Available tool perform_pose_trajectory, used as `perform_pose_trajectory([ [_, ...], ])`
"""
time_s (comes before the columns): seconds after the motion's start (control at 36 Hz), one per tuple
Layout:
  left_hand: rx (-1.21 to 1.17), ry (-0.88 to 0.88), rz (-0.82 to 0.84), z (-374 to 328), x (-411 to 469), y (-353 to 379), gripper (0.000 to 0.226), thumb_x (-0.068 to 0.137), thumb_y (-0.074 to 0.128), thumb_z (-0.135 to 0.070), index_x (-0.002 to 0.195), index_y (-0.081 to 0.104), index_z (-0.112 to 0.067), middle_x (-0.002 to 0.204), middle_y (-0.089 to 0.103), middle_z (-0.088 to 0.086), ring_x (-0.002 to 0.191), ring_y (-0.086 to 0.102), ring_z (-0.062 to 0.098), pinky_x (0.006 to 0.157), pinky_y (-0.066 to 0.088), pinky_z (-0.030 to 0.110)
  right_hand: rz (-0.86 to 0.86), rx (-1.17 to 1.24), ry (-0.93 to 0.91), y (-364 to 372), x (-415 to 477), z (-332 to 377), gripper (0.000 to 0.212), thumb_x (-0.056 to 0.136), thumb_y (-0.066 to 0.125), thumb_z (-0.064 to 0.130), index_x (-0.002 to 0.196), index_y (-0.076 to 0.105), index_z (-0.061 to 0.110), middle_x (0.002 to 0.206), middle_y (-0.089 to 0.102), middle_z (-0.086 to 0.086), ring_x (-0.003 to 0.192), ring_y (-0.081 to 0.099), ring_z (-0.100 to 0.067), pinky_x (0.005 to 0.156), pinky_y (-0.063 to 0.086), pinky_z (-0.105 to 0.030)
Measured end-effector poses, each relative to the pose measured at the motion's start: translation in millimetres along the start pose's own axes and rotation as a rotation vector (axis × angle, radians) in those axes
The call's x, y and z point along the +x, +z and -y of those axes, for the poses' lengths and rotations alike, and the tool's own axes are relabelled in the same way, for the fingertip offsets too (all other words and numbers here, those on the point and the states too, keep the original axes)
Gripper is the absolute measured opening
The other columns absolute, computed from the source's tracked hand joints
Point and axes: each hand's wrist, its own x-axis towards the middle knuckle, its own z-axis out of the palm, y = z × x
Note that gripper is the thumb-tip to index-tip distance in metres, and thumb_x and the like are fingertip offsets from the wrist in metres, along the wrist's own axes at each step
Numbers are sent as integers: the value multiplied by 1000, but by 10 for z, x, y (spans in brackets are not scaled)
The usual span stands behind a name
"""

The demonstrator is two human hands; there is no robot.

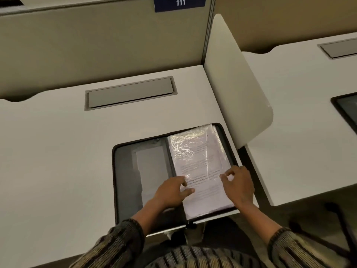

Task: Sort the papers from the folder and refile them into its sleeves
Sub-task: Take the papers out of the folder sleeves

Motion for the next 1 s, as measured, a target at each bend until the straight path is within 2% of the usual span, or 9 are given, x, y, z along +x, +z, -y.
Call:
perform_pose_trajectory([
  [0.17,-234,-125,-127,-447,219,-313,73,82,48,-93,96,72,-26,94,73,-10,87,68,8,85,60,38,46,226,-57,-15,-85,137,27,85,86,23,83,60,31,95,62,17,90,63,-3,81,57,-27],
  [0.31,-394,-242,-335,-934,371,-565,82,70,44,-103,88,66,-26,82,70,-11,77,66,8,69,50,28,132,288,-208,-12,-19,207,33,80,88,18,80,58,33,97,63,18,95,66,-3,77,63,-28],
  [0.42,-347,-342,-417,-1224,489,-714,86,71,47,-103,84,64,-19,75,68,-4,68,64,14,62,47,30,250,309,-322,-61,56,258,30,78,86,30,78,57,35,102,63,19,97,66,-6,77,63,-27],
  [0.5,-227,-399,-439,-1305,573,-756,69,86,56,-85,95,68,-17,87,72,-3,80,69,16,65,49,30,346,364,-406,-137,118,295,26,76,83,39,78,58,32,102,62,22,98,67,-7,75,62,-23],
  [0.56,-210,-424,-497,-1347,612,-791,51,99,61,-58,80,67,-11,74,69,1,68,66,17,65,57,34,407,402,-456,-198,183,318,26,77,82,44,79,59,32,101,62,22,98,67,-9,74,60,-21],
  [0.61,-177,-456,-556,-1374,634,-798,46,104,58,-36,64,55,-13,61,58,-1,56,55,13,59,53,32,453,441,-474,-251,278,343,28,81,80,51,84,64,29,99,64,19,96,68,-12,74,59,-21],
  [0.75,-135,-556,-616,-1396,628,-785,34,100,65,-43,75,66,-20,77,70,-3,68,67,17,69,63,40,438,548,-292,-296,662,508,38,97,58,63,96,66,25,93,70,12,92,70,-15,76,62,-29],
  [0.83,-120,-592,-633,-1421,554,-815,30,95,73,-50,93,74,-20,95,77,-1,79,73,22,70,64,41,427,559,-156,-186,983,655,18,101,66,43,100,65,25,93,72,7,90,71,-16,79,65,-38],
  [1.0,-74,-586,-640,-1357,365,-946,34,99,66,-53,85,67,-22,85,73,-6,68,68,14,58,57,32,476,567,-108,39,1452,1182,14,96,72,35,108,66,32,100,73,9,93,72,-13,86,63,-47],
])
